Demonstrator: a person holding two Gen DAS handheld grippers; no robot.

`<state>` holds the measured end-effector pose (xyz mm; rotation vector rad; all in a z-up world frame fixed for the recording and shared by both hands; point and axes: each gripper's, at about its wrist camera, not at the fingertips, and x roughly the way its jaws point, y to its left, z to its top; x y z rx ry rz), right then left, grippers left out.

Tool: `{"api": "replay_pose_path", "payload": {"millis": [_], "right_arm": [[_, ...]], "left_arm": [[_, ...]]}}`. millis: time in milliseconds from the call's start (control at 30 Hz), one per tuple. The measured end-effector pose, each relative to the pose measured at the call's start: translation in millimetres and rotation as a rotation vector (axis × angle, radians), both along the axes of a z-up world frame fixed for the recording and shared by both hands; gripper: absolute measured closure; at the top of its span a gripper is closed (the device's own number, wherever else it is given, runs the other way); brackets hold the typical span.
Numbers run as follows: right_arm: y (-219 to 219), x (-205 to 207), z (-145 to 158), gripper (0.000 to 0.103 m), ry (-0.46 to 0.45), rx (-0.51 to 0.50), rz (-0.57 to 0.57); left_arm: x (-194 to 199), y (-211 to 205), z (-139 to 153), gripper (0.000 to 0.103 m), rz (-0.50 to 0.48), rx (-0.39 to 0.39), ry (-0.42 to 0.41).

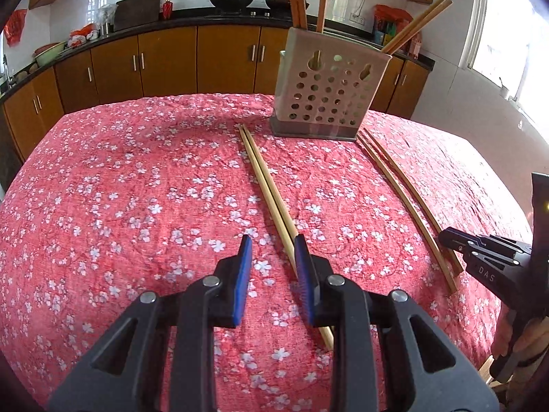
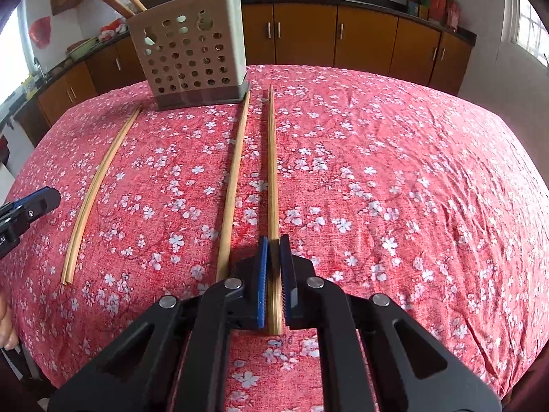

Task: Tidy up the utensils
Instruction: 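Lower both grippers to the table and grasp one chopstick each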

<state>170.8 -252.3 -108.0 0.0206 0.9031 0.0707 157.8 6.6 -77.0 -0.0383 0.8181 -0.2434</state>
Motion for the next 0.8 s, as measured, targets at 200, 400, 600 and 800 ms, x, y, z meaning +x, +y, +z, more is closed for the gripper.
{"api": "replay_pose_path", "payload": {"millis": [200,400,600,800], "right_arm": [[-2.4,-6.0,0.9,0.095,-0.005,0.000,0.005],[-1.5,-7.5,0.8,0.095,-0.006,-0.001,0.006],[1.1,-2.2,1.4,0.095,0.000,-0.013,0.005],[-7.0,18.9,3.5,0.095,0.021,-0.093,0.009]], "left_arm": [[6.0,-15.5,-12.4,0.085,-0.036,0.007,0.058],[6.6,-18.8,-18.3,0.088,-0.026,0.039,0.075],[17.8,-13.3,-20.9,0.093,-0.001,0.094,0.075],[39.9,16.6,-21.2,0.095,0.054,0.119,0.083]]}}
